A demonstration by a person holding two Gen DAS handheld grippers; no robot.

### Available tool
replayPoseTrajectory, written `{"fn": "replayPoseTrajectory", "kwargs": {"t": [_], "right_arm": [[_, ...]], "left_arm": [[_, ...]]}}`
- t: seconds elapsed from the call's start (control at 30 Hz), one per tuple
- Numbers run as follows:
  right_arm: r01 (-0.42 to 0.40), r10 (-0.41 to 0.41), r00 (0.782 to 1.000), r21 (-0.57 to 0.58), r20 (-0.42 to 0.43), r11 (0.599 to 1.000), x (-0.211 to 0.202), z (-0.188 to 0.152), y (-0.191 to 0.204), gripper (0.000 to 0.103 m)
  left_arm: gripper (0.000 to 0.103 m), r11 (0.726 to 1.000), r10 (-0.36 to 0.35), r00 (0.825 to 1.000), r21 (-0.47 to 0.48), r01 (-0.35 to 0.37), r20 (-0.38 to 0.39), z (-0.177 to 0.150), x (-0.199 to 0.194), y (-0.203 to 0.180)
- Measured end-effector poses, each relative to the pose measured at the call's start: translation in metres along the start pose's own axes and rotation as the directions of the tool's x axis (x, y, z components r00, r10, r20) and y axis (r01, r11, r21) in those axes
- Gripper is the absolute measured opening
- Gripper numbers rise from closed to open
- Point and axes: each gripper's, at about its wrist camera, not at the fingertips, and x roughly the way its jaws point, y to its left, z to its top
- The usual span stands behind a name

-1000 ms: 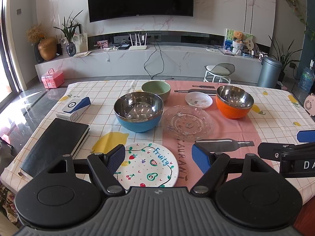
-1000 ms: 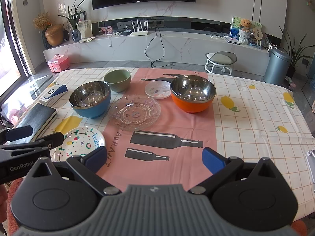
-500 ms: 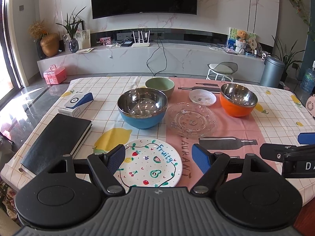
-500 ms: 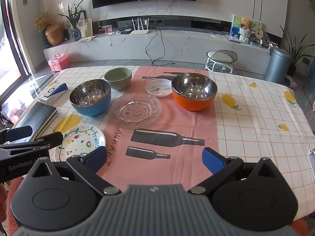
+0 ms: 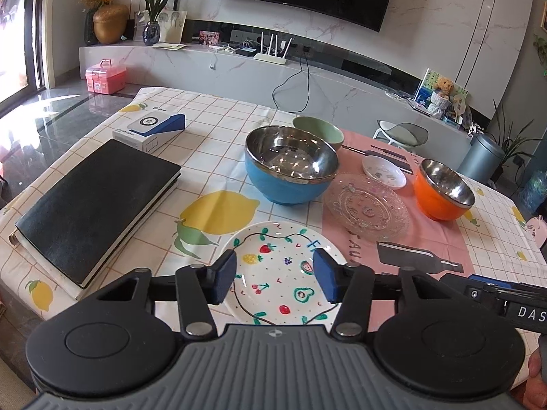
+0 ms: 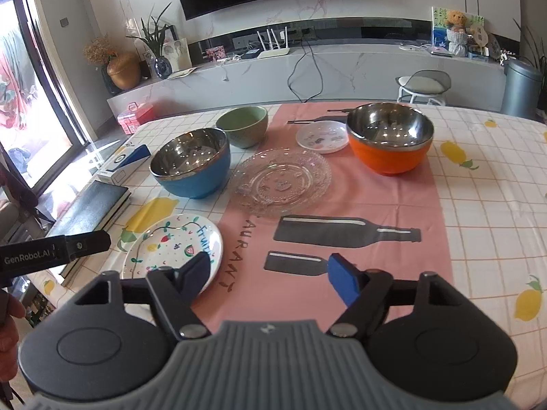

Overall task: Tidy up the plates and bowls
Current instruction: 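Move the left gripper to the white 'Fruity' plate and grasp its rim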

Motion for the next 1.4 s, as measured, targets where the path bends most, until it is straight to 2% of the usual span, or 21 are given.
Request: {"fn": "replayPoseTrajectory", "kwargs": {"t": [0.03,0.07,0.17,0.23,0.37,0.43,0.5,0.67,0.8,0.97,1.13,1.27,1.4], "right_arm": [[-0.02,0.02,1.0,0.004,-0.005,1.0,0.006,-0.001,0.001,0.063],[-0.041,0.041,0.999,0.008,-0.004,0.999,0.013,-0.002,0.002,0.062],[-0.067,0.068,0.997,0.044,-0.032,0.997,0.034,-0.003,0.005,0.051],[-0.102,0.108,0.992,0.089,-0.06,0.991,0.05,-0.005,0.004,0.036],[-0.174,0.194,0.977,0.189,-0.092,0.966,0.076,-0.009,0.0,0.028],[-0.185,0.21,0.972,0.209,-0.103,0.96,0.086,-0.011,0.001,0.021],[-0.178,0.203,0.973,0.211,-0.105,0.961,0.094,-0.011,0.002,0.018],[-0.188,0.223,0.967,0.249,-0.12,0.95,0.105,-0.013,-0.005,0.017],[-0.194,0.239,0.961,0.277,-0.139,0.941,0.113,-0.015,-0.009,0.014],[-0.234,0.29,0.948,0.332,-0.131,0.914,0.12,-0.019,-0.015,0.007],[-0.251,0.315,0.942,0.377,-0.117,0.891,0.121,-0.021,-0.021,0.005],[-0.235,0.293,0.949,0.361,-0.116,0.903,0.117,-0.021,-0.021,0.005],[-0.237,0.295,0.95,0.381,-0.102,0.894,0.105,-0.021,-0.034,0.005]], "left_arm": [[0.04,1.0,0.0,1.0,-0.002,0.0,-0.004,-0.001,0.004,0.004],[0.034,1.0,0.012,1.0,0.0,-0.012,-0.01,-0.002,0.011,0.01],[0.034,0.999,0.04,0.999,-0.024,-0.04,0.004,-0.007,0.025,0.025],[0.034,0.998,0.033,0.999,-0.058,-0.033,0.003,-0.009,0.031,0.036],[0.034,0.989,-0.003,1.0,-0.145,0.0,-0.02,-0.013,0.043,0.057],[0.034,0.984,-0.007,0.999,-0.18,0.0,-0.039,-0.013,0.051,0.064],[0.034,0.976,-0.031,0.998,-0.216,0.018,-0.056,-0.012,0.057,0.072],[0.034,0.966,-0.076,0.993,-0.254,0.052,-0.086,-0.015,0.067,0.078],[0.032,0.965,-0.088,0.993,-0.254,0.065,-0.079,-0.015,0.069,0.077],[0.014,0.968,-0.101,0.99,-0.241,0.076,-0.095,-0.015,0.071,0.073],[0.013,0.973,-0.083,0.992,-0.224,0.059,-0.096,-0.013,0.072,0.068],[0.013,0.977,-0.087,0.991,-0.202,0.064,-0.104,-0.014,0.069,0.059],[0.012,0.978,-0.111,0.989,-0.187,0.092,-0.097,-0.013,0.062,0.045]]}}
